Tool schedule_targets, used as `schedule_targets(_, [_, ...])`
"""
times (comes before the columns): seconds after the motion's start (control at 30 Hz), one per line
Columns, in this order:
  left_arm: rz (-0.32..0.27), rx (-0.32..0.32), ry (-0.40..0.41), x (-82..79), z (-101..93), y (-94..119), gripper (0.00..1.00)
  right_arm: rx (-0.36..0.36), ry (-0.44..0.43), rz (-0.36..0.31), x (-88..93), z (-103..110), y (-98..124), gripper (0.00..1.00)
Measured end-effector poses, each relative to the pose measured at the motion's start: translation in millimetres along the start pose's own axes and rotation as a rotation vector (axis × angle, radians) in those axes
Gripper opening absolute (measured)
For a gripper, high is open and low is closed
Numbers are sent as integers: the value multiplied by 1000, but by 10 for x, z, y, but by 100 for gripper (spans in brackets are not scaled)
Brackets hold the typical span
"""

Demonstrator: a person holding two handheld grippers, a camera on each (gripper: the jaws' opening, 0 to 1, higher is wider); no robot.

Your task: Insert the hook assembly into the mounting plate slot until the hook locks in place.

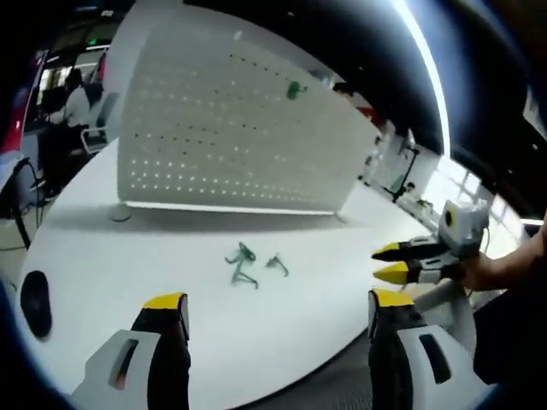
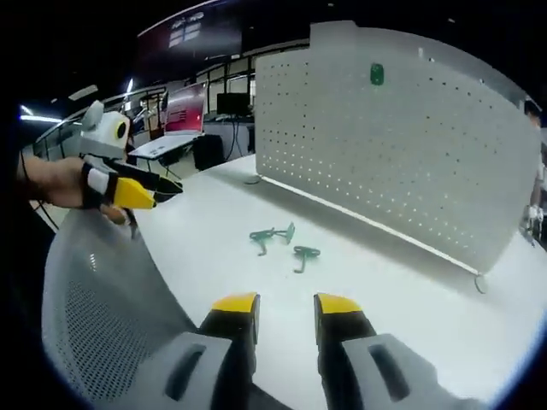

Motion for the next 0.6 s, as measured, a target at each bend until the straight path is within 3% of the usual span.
schedule_targets(0.3, [8,4,10,19,7,-9,87,-158,72,70,-7,234,-407,21])
schedule_targets(0.6, [2,0,39,9,39,1,87,-217,81,79,-104,293,-854,19])
Point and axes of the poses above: the point that each gripper's makers call its tool centre point, and the gripper's own axes: y roughly backward along the fingers, z roughly to its left, x roughly out of its underside, the point moved 2 cm from there along y, roughly backward along the fingers, and after that the axes turned 3 degrees about y, right-handed, at the moved point
